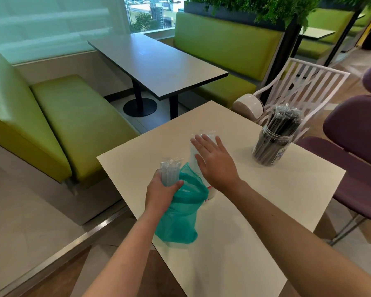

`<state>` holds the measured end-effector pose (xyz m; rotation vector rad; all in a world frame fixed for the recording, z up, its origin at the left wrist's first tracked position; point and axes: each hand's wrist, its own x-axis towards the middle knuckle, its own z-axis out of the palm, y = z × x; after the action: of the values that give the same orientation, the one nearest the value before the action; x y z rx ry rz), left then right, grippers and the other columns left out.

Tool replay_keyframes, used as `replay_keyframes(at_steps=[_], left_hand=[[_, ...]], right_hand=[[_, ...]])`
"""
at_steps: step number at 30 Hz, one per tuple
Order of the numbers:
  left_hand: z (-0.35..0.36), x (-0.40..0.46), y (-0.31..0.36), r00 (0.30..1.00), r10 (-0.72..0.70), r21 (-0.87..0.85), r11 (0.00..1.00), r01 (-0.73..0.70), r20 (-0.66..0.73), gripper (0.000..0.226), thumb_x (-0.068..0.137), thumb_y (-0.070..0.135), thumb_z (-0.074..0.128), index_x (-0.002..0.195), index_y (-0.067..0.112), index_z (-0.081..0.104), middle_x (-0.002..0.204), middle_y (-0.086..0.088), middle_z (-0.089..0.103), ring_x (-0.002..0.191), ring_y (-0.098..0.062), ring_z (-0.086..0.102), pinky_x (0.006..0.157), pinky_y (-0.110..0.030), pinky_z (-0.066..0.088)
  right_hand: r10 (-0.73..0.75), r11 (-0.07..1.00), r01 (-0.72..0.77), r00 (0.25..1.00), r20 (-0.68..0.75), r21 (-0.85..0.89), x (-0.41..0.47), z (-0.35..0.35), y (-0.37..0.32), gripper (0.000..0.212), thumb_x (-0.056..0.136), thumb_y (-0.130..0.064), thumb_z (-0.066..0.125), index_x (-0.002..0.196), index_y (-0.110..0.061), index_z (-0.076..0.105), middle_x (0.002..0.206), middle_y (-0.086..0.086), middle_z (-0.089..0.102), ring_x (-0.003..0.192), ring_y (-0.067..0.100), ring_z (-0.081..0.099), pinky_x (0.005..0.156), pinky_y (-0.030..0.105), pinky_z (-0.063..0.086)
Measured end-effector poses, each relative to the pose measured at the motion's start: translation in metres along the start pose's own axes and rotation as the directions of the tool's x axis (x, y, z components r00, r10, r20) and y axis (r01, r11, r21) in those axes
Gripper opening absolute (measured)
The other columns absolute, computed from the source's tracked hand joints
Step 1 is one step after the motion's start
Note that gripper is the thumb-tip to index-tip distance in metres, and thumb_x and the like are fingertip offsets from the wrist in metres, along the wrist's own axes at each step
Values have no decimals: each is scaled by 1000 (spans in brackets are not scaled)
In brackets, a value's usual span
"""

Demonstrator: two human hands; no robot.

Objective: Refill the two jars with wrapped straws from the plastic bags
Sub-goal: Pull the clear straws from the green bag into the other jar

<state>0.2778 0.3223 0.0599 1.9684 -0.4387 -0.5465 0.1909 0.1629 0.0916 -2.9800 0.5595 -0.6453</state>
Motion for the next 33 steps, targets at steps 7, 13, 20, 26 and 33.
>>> replay_keyframes(at_steps=[7,13,20,26,33], left_hand=[[-1,1,0,1000,1,-51,999,-1,-8,75,76,41,79,139,23,42,132,0,55,119,-24,55,97,-37,51],[-4,3,-3,999,-54,-170,984,54,4,73,73,35,83,135,21,46,128,0,58,113,-23,58,96,-41,52],[-6,5,-5,997,-56,-221,973,67,52,65,71,30,85,126,20,51,117,-1,63,105,-20,62,86,-35,55],[-6,2,-3,990,-59,-284,954,95,131,63,72,27,85,126,20,54,115,0,66,101,-16,64,73,-24,54],[-4,6,-4,972,-49,-278,954,114,231,68,70,38,84,128,23,53,116,-1,66,105,-20,64,89,-38,56]], right_hand=[[-14,1000,11,996,86,27,-11,11,2,48,105,-22,39,152,-13,29,160,4,23,149,19,14,117,31,-6],[171,975,-148,976,-132,163,-32,-5,-35,23,89,-16,61,111,-20,65,123,3,56,117,23,45,101,40,38],[335,630,-503,863,377,592,-45,9,-51,25,93,-15,61,118,-16,61,110,0,64,91,7,57,88,25,53],[251,454,-652,748,614,608,-39,14,-46,47,89,-23,68,131,-18,50,122,-1,60,106,13,57,93,28,48],[233,432,-636,763,602,639,-39,22,-46,41,91,-27,67,128,-18,52,123,1,59,110,15,57,99,32,49]])
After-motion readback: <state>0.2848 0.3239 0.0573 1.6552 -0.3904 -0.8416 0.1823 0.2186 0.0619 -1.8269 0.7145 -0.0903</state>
